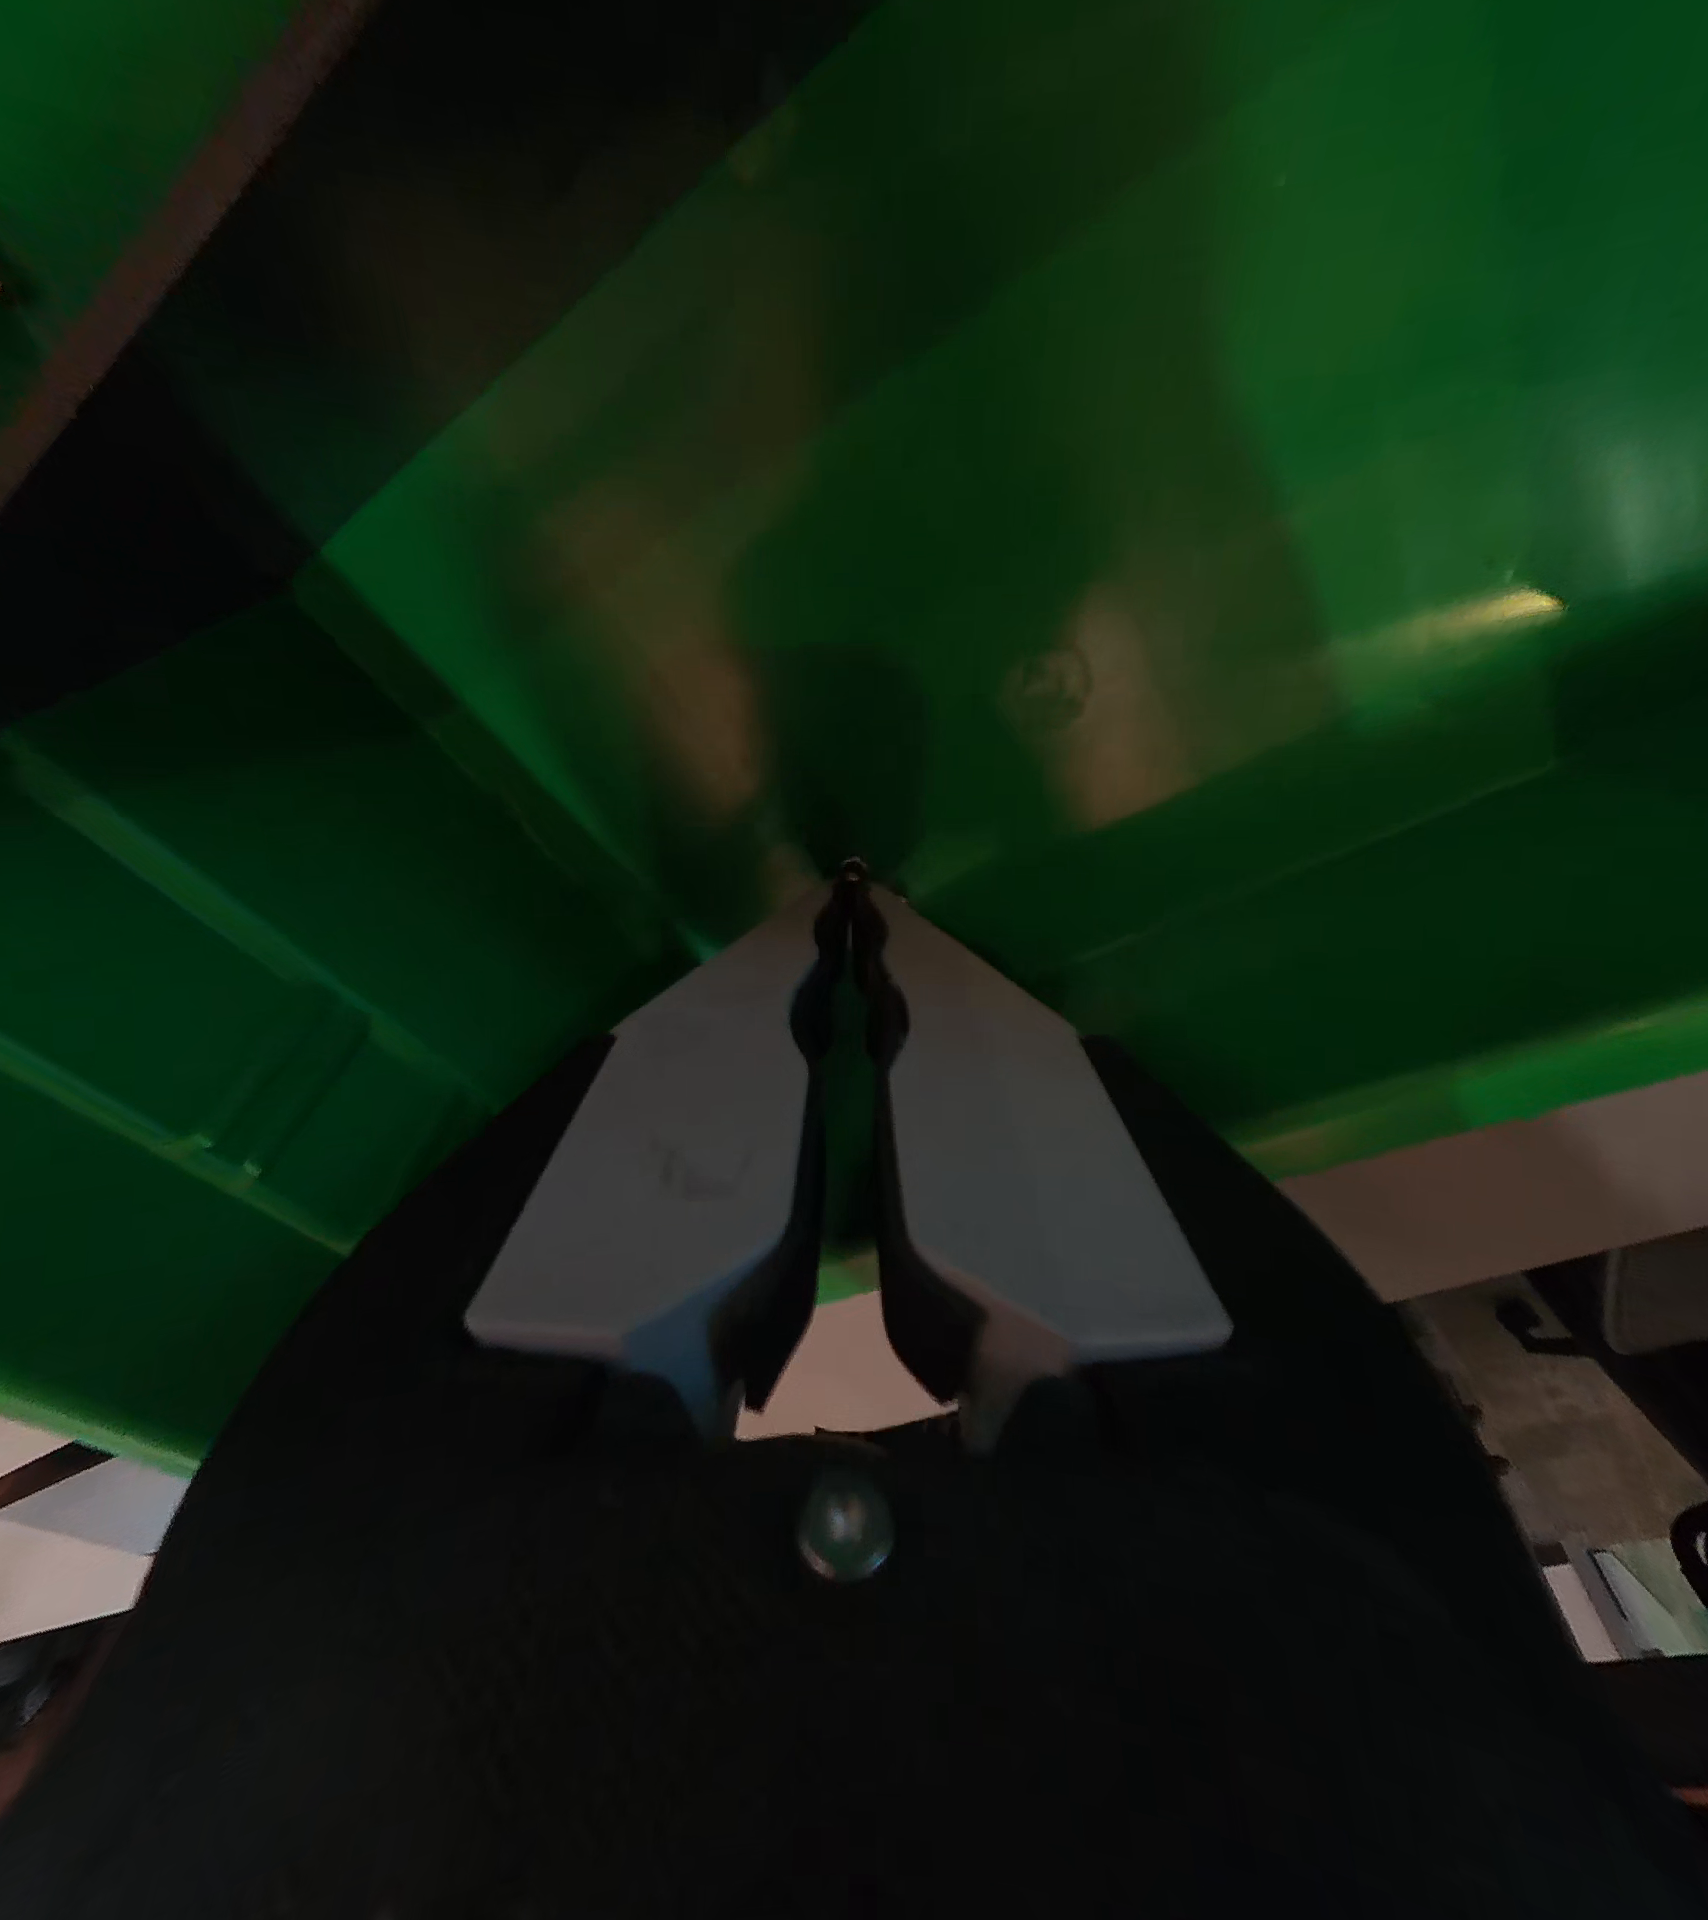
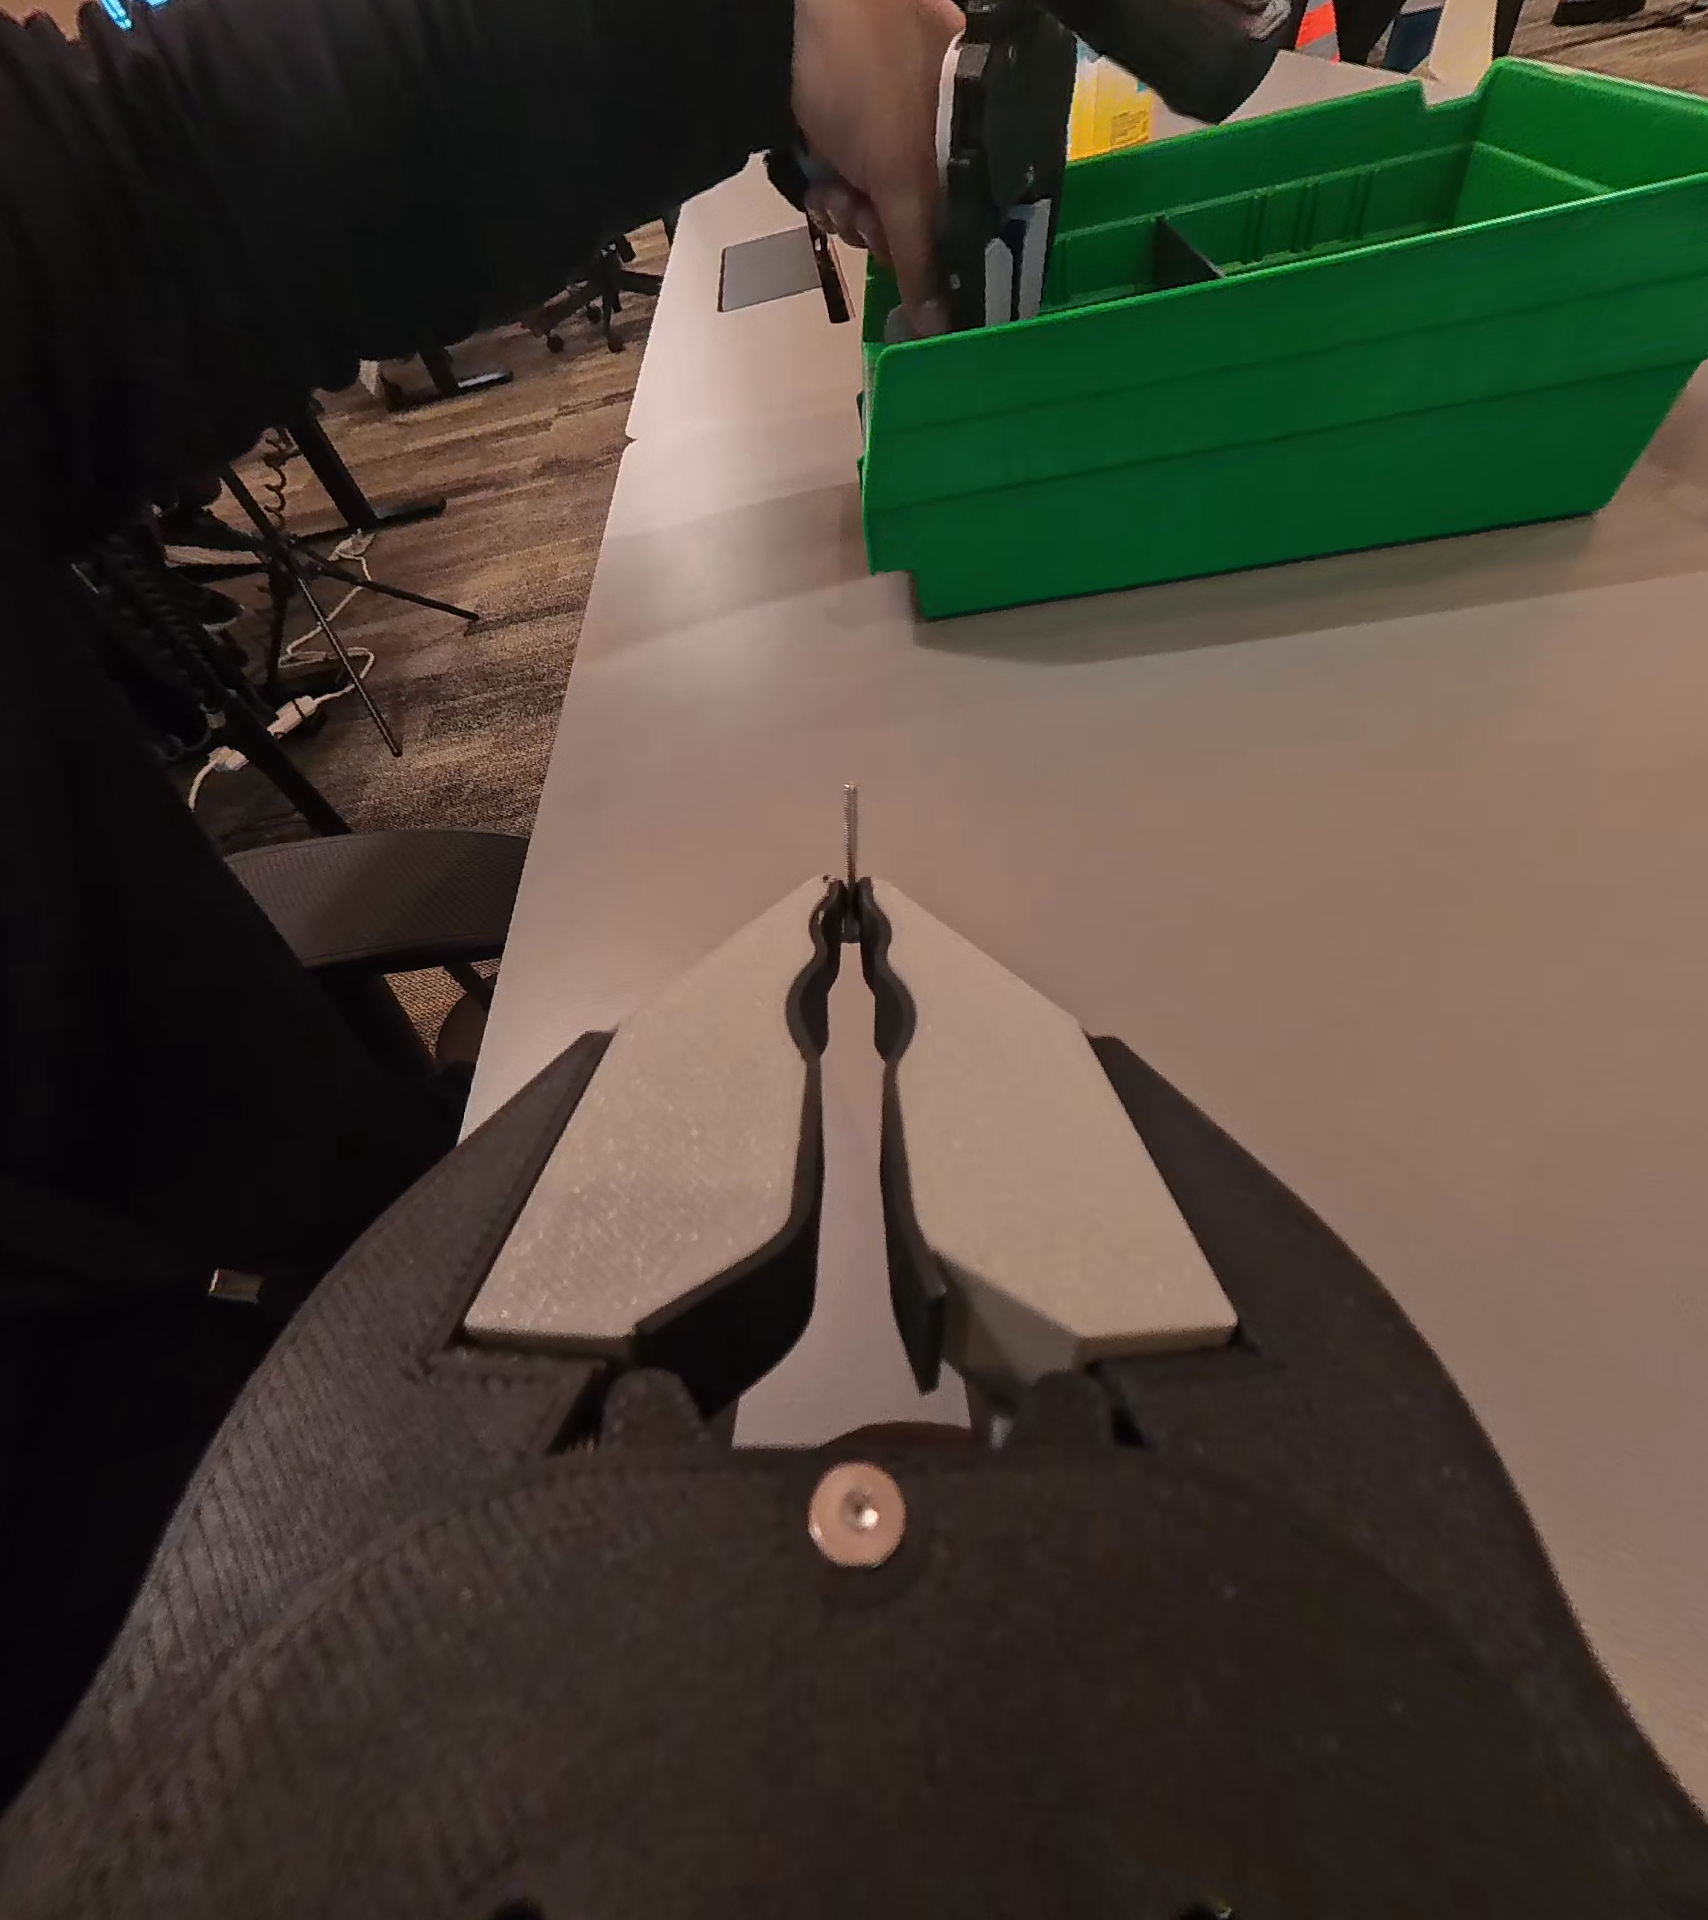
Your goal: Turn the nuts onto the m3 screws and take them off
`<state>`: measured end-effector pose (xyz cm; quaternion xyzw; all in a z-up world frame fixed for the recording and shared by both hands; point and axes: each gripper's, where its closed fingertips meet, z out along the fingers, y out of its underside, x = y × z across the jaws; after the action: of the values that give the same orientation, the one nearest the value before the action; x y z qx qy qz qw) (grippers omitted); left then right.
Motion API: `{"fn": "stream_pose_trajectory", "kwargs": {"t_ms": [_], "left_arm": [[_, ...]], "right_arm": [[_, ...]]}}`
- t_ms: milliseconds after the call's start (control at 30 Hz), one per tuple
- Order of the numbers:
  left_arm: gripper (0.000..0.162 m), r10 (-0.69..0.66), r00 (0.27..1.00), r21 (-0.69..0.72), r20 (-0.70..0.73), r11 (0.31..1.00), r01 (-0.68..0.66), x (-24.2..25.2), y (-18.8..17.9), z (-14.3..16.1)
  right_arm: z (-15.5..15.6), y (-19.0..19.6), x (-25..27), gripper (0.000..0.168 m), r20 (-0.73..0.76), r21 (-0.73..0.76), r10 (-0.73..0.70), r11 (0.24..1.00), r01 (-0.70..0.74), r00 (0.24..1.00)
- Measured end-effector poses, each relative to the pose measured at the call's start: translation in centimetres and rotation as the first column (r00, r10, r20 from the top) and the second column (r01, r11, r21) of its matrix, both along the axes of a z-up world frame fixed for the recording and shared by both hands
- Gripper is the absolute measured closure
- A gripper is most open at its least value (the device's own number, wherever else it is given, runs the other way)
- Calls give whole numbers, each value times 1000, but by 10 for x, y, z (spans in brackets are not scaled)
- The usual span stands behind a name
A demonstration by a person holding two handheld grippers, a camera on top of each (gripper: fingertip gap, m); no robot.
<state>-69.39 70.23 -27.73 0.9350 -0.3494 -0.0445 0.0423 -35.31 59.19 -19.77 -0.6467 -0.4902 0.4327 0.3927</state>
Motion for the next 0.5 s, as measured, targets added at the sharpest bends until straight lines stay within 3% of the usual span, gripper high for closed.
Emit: {"fn": "stream_pose_trajectory", "kwargs": {"t_ms": [500], "left_arm": [[162,-22,1000,14,13,1000,22,10,12,0]], "right_arm": [[0,1,0,168,1,0,-3,1000,3,1000]]}}
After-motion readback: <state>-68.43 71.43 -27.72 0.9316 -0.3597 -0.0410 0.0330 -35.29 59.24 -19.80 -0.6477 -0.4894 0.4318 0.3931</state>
